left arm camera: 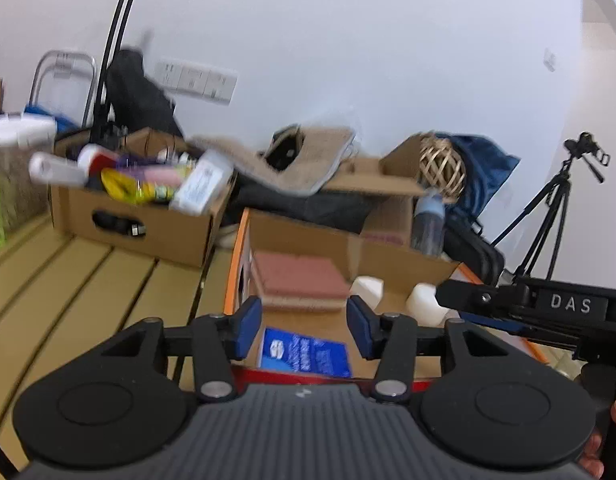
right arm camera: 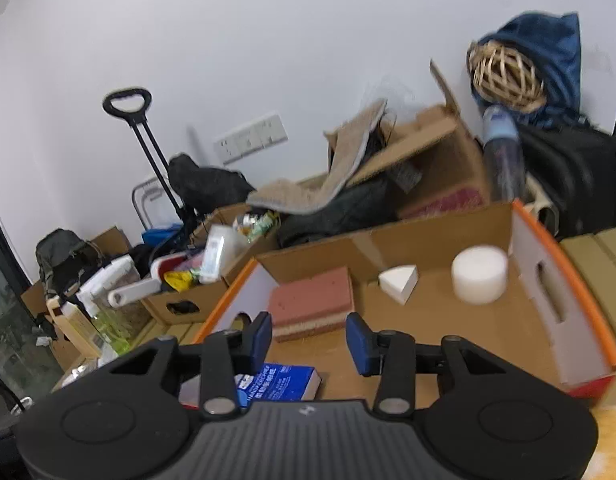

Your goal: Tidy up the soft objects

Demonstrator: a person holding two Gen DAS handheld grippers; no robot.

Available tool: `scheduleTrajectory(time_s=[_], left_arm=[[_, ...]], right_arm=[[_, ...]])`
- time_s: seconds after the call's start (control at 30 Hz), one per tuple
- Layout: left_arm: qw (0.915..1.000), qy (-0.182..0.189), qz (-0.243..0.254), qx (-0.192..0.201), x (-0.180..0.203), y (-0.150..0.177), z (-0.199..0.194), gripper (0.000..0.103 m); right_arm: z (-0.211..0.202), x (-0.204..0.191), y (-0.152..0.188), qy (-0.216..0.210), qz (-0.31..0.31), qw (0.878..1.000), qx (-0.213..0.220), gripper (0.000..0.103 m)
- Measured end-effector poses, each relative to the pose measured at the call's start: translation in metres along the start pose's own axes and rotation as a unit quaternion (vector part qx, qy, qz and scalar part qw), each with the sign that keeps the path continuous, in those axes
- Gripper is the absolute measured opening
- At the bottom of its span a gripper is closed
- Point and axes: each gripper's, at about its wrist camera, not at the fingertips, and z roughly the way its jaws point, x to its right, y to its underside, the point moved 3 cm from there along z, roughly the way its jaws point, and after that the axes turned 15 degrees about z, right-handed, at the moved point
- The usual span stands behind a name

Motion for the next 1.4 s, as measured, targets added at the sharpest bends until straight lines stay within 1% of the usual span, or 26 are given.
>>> scheduleTrajectory(time_s=[0.03,0.13,0.2,0.27,0.3,0.4,0.47,0.53,0.6,0.67,0.73,0.83,0.9,0.97,1.07,1.17,1.2,1.23,1.3,1.37,1.4], left_arm=[[0.9999,-0.002,0.008,0.014,0.003,-0.004,-0.012,0.058],[0.998,-0.012,0.037,0.05,0.013,-0.008,-0.049,0.069],[0.996,-0.019,0.056,0.068,0.022,-0.004,-0.075,0.073],[0.9952,-0.018,0.063,0.073,0.029,0.006,-0.096,0.074],[0.9952,-0.011,0.063,0.074,0.034,0.016,-0.106,0.075],[0.9952,0.006,0.07,0.068,0.05,0.045,-0.129,0.075],[0.9943,0.013,0.086,0.061,0.063,0.062,-0.142,0.076],[0.9944,0.023,0.088,0.054,0.073,0.074,-0.153,0.078],[0.9951,0.029,0.079,0.051,0.077,0.085,-0.164,0.081],[0.9955,0.033,0.076,0.045,0.083,0.095,-0.173,0.081],[0.9957,0.038,0.073,0.042,0.087,0.105,-0.182,0.082],[0.9964,0.039,0.071,0.026,0.09,0.115,-0.183,0.082],[0.9959,0.039,0.08,0.018,0.093,0.117,-0.184,0.082],[0.9954,0.041,0.084,0.022,0.095,0.115,-0.187,0.082],[0.9948,0.048,0.086,0.025,0.099,0.114,-0.188,0.082],[0.9928,0.056,0.1,0.034,0.108,0.119,-0.178,0.082],[0.9936,0.055,0.096,0.023,0.112,0.117,-0.169,0.077],[0.9944,0.059,0.087,0.005,0.115,0.11,-0.16,0.072],[0.9919,0.1,0.078,0.005,0.125,0.089,-0.148,0.073],[0.9881,0.132,0.079,0.004,0.137,0.065,-0.126,0.073],[0.987,0.143,0.075,-0.002,0.143,0.055,-0.111,0.072]], right_arm=[[-0.008,-0.002,-0.001,0.0,-0.004,1.0,0.004,0.048],[-0.047,-0.008,0.005,-0.003,-0.036,0.999,0.032,0.055],[-0.075,-0.008,0.016,0.001,-0.063,0.996,0.06,0.061],[-0.108,0.0,0.036,0.02,-0.102,0.989,0.105,0.061],[-0.123,0.004,0.045,0.028,-0.119,0.985,0.122,0.063],[-0.16,0.017,0.069,0.041,-0.145,0.977,0.15,0.065],[-0.179,0.026,0.081,0.045,-0.14,0.976,0.16,0.067],[-0.196,0.037,0.096,0.047,-0.125,0.979,0.157,0.068],[-0.21,0.044,0.109,0.051,-0.119,0.981,0.148,0.068],[-0.223,0.047,0.12,0.059,-0.115,0.981,0.143,0.069],[-0.235,0.047,0.13,0.054,-0.116,0.982,0.142,0.071],[-0.245,0.049,0.146,0.053,-0.119,0.982,0.137,0.076],[-0.243,0.051,0.151,0.069,-0.121,0.982,0.126,0.076],[-0.243,0.051,0.15,0.078,-0.12,0.982,0.125,0.076],[-0.247,0.056,0.146,0.078,-0.11,0.983,0.128,0.076],[-0.25,0.066,0.142,0.074,-0.097,0.983,0.135,0.076],[-0.248,0.072,0.139,0.07,-0.087,0.984,0.136,0.075],[-0.243,0.078,0.133,0.075,-0.076,0.985,0.132,0.074],[-0.233,0.087,0.117,0.096,-0.057,0.987,0.116,0.074],[-0.223,0.092,0.095,0.089,-0.051,0.989,0.11,0.073],[-0.217,0.093,0.084,0.087,-0.052,0.989,0.112,0.073]])
